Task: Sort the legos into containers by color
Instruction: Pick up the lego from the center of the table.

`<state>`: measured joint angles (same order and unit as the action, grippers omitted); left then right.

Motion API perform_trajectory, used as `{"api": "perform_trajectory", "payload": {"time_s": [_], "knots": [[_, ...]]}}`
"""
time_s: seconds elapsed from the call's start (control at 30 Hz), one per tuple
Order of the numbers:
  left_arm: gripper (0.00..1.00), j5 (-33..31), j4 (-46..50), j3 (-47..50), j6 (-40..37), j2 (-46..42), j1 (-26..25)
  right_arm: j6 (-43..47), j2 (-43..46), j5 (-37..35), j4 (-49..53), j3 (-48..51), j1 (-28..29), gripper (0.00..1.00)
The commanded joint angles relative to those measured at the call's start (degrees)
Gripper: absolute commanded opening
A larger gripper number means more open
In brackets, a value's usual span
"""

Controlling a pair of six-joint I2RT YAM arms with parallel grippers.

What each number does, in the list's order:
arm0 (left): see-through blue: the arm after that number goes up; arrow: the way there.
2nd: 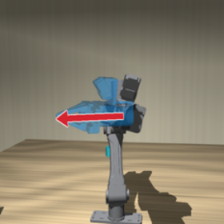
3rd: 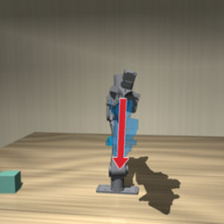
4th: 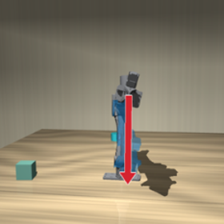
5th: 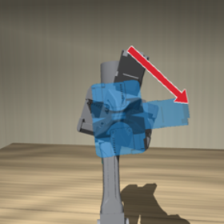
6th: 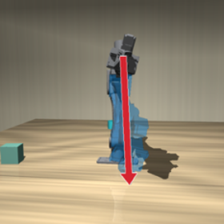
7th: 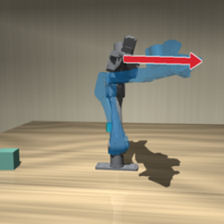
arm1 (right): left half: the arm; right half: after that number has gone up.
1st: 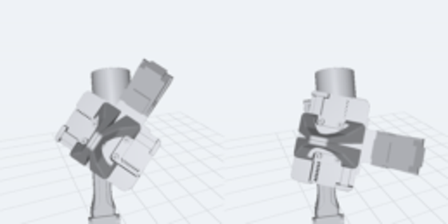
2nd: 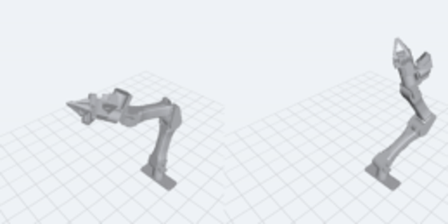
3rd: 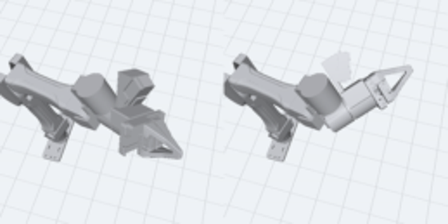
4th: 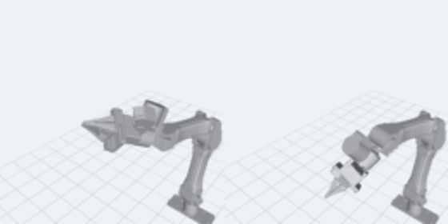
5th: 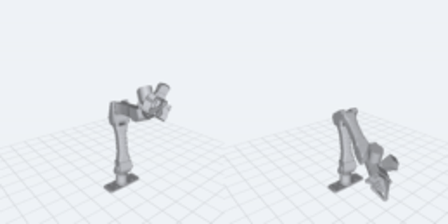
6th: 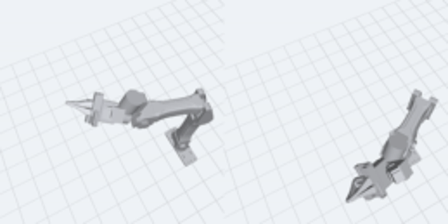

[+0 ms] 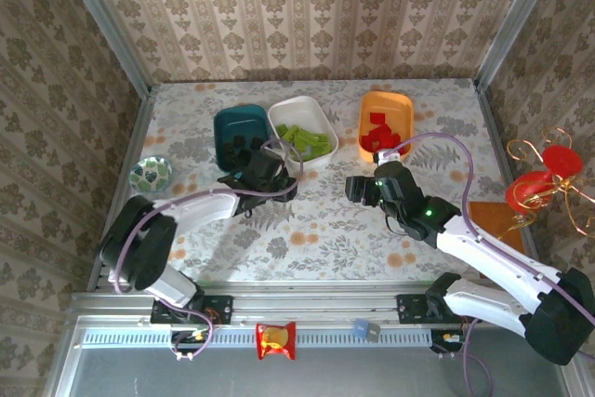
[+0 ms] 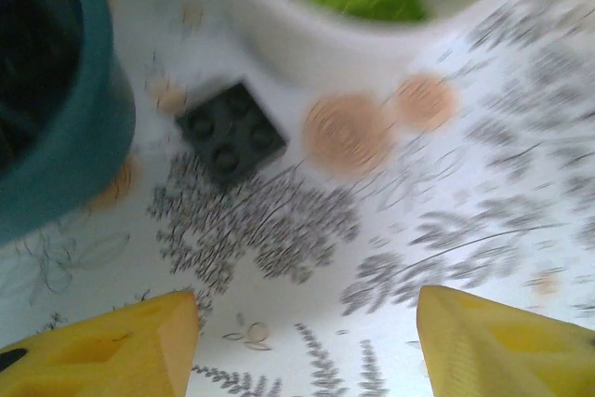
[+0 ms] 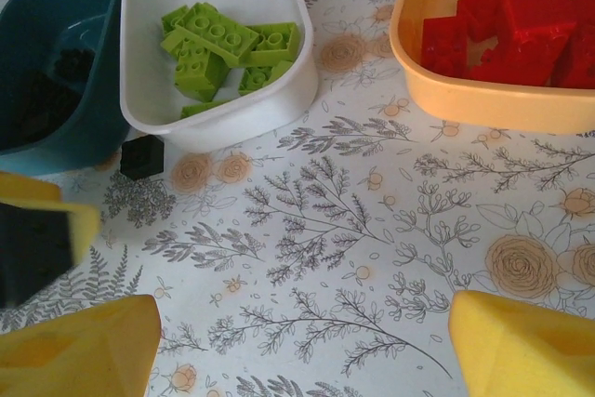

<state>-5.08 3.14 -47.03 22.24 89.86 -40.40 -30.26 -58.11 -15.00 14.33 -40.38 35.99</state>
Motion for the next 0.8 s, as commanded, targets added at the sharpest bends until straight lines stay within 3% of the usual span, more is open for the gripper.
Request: {"api": "perform_trajectory", "payload": {"time_s": [0.0,0.13,0.23,0.33,0.5,0.7,0.77], "knots": [[0.64,-2.65,-6.02,0.12,-1.05,3.62,0.27,-0.76,0.14,-0.59,-0.69,0.33,-0.22,0.82],[0.67,-4.98,-10.34,-1.12,-2.1,9.22,0.39,-0.44,1.22,-1.15,0.19,0.37,-0.23,0.82],[0.75,-6.71,-13.5,-1.37,-2.33,11.68,0.67,-0.28,2.27,-1.76,0.74,0.65,-0.3,0.82],[0.76,-9.19,-14.62,-2.2,-2.55,14.0,1.15,-0.11,2.72,-1.93,1.1,0.71,-0.38,0.82],[0.66,-10.12,-17.48,-2.75,-2.29,17.22,3.06,-0.02,2.91,-1.87,1.23,0.65,-0.48,0.82],[0.62,-8.98,-21.63,-2.7,-3.15,19.5,3.83,-0.06,3.39,-1.69,1.24,0.87,-0.48,0.82],[0.55,-7.87,-22.7,-2.74,-3.44,20.06,3.75,-0.11,3.44,-1.69,1.44,0.83,-0.48,0.82]]}}
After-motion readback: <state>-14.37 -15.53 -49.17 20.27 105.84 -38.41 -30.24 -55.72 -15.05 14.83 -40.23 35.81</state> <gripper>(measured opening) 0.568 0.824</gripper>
